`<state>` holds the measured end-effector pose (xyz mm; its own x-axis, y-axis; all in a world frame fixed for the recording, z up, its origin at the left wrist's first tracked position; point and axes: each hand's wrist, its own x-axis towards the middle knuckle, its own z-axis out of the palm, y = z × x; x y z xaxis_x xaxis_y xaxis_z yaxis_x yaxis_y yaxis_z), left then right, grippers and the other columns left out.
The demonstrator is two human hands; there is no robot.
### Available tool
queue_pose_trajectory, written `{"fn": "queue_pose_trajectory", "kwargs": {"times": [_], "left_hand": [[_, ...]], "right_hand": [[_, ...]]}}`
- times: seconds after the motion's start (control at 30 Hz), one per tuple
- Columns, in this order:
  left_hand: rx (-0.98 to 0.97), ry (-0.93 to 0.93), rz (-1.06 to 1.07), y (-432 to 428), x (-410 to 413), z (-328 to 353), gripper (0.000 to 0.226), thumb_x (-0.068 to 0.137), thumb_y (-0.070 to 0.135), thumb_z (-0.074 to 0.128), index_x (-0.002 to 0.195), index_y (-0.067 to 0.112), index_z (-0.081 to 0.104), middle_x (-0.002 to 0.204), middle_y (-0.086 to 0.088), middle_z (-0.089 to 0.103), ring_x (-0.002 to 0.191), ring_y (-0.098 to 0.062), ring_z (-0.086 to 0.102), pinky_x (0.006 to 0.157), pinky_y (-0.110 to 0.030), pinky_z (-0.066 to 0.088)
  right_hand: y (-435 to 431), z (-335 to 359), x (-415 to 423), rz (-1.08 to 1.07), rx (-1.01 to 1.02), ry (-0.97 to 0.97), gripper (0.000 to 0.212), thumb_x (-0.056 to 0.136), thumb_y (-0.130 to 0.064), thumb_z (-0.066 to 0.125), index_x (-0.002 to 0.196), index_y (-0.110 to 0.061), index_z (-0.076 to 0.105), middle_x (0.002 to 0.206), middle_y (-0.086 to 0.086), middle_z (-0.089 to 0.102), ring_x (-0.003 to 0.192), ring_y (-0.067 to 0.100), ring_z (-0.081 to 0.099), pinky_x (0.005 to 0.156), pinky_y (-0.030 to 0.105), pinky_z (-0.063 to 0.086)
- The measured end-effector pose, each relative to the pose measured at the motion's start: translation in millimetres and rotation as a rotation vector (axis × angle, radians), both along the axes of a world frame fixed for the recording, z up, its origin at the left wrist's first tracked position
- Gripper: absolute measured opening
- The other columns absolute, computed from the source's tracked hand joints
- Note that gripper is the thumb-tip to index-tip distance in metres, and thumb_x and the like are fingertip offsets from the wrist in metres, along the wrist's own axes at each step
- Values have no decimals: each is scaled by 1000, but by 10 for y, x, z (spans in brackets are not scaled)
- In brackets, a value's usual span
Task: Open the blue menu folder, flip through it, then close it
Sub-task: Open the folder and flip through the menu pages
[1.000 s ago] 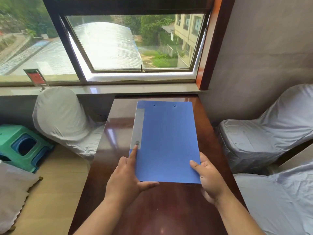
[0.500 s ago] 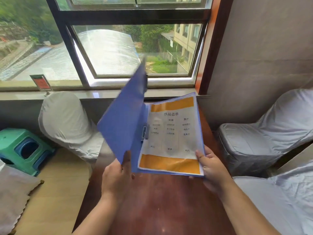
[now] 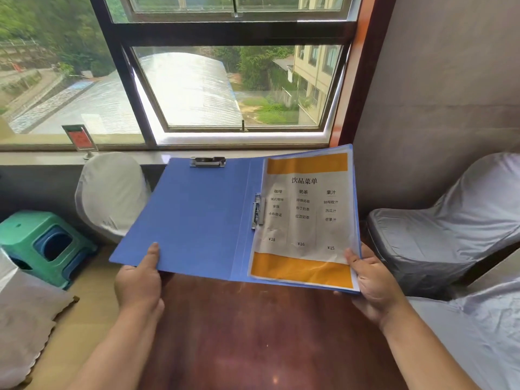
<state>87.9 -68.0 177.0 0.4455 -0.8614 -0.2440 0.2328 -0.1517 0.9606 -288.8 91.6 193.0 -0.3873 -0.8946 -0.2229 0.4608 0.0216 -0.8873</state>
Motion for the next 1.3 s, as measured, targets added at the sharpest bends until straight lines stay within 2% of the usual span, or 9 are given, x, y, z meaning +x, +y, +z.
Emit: {"fn": "queue_pose_trajectory", "kwargs": {"times": [0.07, 0.13, 0.3, 0.43, 0.53, 0.73, 0.9, 1.17, 1.3], "left_hand": [[8, -10, 31, -122, 226, 45, 21, 87, 31, 82, 94, 19, 66, 104, -4, 77, 85, -16, 78, 65, -33, 63], [12, -144, 18, -182, 357, 73, 22, 88, 26, 79, 104, 20, 65, 107, -9, 76, 97, -27, 76, 77, -40, 61], [-146, -1122, -261, 87, 13, 257, 64, 86, 27, 79, 144, 11, 57, 149, -15, 58, 140, -38, 48, 115, -53, 37], [-550, -1273, -679, 607, -829, 403, 59, 92, 49, 70, 143, 21, 61, 158, -5, 51, 151, -26, 39, 125, -50, 27], [-599, -1380, -855, 845, -1247, 404, 76, 87, 77, 48, 144, 28, 59, 162, 2, 46, 155, -20, 31, 128, -47, 21], [-572, -1273, -826, 917, -1348, 431, 49, 87, 69, 58, 120, 35, 72, 149, 6, 60, 147, -22, 43, 119, -49, 35], [-685, -1292, -696, 862, -1338, 498, 14, 92, 35, 74, 87, 22, 76, 92, 8, 75, 89, -24, 64, 78, -43, 53], [-165, -396, -247, 559, -839, 460, 16, 101, 38, 64, 87, 28, 61, 72, 2, 69, 53, 0, 62, 56, -37, 50], [-29, -291, -165, 433, -649, 325, 16, 102, 29, 64, 99, 14, 61, 76, -11, 69, 56, -21, 67, 62, -41, 58]], "right_hand": [[62, -17, -54, -10, 16, 1, 20, 101, -24, 60, 117, -21, 71, 92, 9, 84, 60, 25, 78, 36, 36, 58], [102, -40, -75, -21, 25, -7, 18, 107, -18, 55, 116, -20, 70, 90, 10, 84, 58, 25, 77, 35, 36, 58], [64, -23, 104, -27, 4, -39, 19, 108, -17, 54, 117, -19, 70, 96, 12, 83, 62, 26, 78, 35, 37, 59], [-54, 0, 423, -6, -39, -46, 19, 106, -16, 56, 112, -20, 74, 95, 13, 83, 62, 27, 78, 34, 37, 59], [-122, 28, 614, 14, -89, -69, 26, 95, -23, 62, 118, -14, 70, 99, 17, 82, 67, 30, 79, 42, 43, 63], [-122, 43, 716, 57, -155, -170, 35, 97, -25, 58, 126, -7, 66, 114, 27, 79, 88, 39, 81, 61, 52, 68], [-70, 53, 668, 49, -99, -116, 43, 96, -34, 59, 130, -9, 66, 111, 26, 77, 76, 38, 77, 40, 44, 62], [63, 20, 316, 13, -129, -141, 31, 104, -29, 53, 124, -19, 74, 116, 17, 81, 75, 31, 81, 40, 38, 61], [74, 17, 219, 16, -102, -135, 30, 100, -33, 58, 121, -23, 77, 120, 18, 80, 76, 34, 81, 38, 40, 61]]}}
